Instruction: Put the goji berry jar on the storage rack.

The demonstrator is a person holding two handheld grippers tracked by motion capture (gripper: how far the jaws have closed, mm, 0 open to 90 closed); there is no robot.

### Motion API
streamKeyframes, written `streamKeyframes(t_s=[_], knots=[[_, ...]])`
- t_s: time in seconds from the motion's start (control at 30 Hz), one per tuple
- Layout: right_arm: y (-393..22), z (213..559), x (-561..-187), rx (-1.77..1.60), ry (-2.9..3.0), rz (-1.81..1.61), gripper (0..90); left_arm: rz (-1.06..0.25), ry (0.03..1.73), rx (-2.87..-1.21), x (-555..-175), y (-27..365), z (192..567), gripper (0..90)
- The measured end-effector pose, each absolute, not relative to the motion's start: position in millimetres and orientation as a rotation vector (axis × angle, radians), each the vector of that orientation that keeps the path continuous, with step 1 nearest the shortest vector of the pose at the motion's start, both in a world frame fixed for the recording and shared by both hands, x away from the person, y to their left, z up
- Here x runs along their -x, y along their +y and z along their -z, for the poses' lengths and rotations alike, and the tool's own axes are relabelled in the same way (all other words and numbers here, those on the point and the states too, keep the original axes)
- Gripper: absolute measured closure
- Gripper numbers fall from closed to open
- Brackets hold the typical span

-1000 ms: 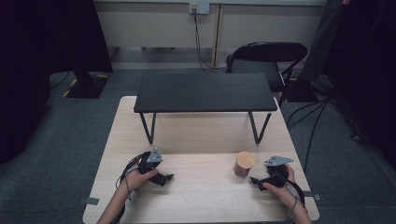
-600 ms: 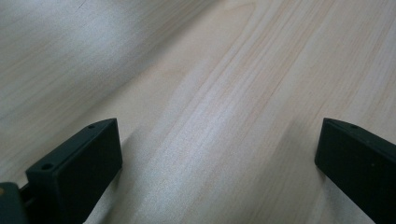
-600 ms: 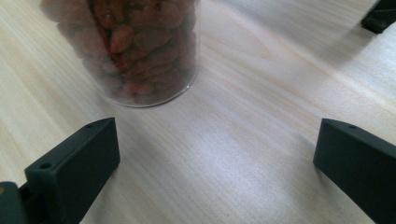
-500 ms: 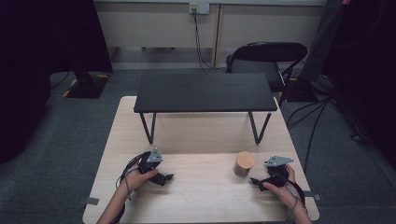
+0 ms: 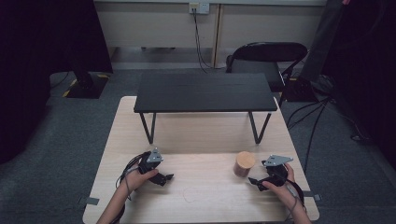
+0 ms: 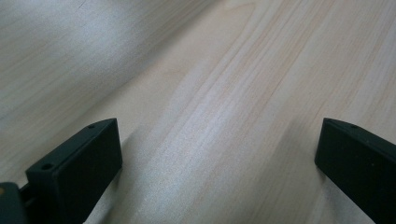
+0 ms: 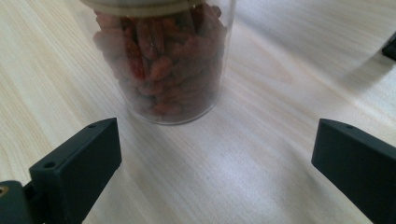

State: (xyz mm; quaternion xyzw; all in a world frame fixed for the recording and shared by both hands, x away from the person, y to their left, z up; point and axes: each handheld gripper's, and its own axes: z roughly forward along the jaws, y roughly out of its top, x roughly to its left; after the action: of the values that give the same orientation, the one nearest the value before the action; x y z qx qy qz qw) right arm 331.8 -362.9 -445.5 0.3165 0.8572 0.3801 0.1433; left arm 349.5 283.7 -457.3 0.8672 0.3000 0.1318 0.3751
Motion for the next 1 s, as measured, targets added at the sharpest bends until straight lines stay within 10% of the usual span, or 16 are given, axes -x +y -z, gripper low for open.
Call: streamKeyframes(t_s=[1.0], knots=[[-345, 451, -349, -0.832, 2.487, -1.22, 0.3, -0.338, 0.767, -2.219, -349, 284, 457, 0.0]])
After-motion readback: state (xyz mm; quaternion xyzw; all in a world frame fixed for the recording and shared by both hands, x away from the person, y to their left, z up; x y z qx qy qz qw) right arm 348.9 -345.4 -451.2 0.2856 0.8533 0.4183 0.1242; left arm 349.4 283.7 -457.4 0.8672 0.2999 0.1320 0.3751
